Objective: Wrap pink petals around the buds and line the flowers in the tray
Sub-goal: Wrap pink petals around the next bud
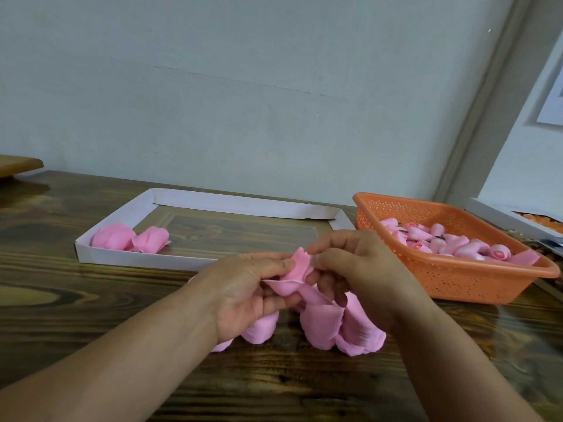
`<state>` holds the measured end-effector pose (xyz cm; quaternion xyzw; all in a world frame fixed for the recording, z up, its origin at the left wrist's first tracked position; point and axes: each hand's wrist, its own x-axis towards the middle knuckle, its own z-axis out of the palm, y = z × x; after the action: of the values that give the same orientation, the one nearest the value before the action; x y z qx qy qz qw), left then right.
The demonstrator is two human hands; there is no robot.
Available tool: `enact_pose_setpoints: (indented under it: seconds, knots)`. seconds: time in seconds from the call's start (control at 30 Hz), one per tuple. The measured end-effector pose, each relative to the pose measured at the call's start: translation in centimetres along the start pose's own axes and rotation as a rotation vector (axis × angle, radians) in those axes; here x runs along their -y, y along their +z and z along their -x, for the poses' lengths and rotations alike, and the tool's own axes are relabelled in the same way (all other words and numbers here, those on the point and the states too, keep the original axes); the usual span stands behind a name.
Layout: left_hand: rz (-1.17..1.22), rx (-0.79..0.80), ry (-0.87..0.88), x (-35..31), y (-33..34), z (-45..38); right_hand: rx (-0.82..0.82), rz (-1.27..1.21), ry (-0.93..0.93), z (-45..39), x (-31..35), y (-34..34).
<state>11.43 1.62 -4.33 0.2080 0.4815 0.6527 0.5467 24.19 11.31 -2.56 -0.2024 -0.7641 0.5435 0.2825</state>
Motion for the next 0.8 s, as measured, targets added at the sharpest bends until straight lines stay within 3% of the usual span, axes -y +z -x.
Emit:
enact_pose_setpoints:
  seconds: [0.1,0.23,0.4,0.63,0.8]
  knots:
    - [0.013,0.025,-0.019,0.0,0.1,0.2,0.069,-0.027,0.013,0.1,0.0,-0.4]
    - [0.025,0.020,-0.022,0.0,0.2,0.2,0.036,0.022,-0.030,0.1,-0.2,-0.3]
    - [0.139,0.007,-0.041,-0.1,0.2,0.3,0.180,0.235,-0.030,0.8,0.8,-0.4]
    - [0.232,0.022,-0.056,-0.2,0.1,0.2,0.038,0.387,-0.138,1.1,0.9,1.1]
    - [0.150,0.040,-0.042,0.0,-0.2,0.1,0.089,0.289,-0.116,0.6,0.7,-0.1]
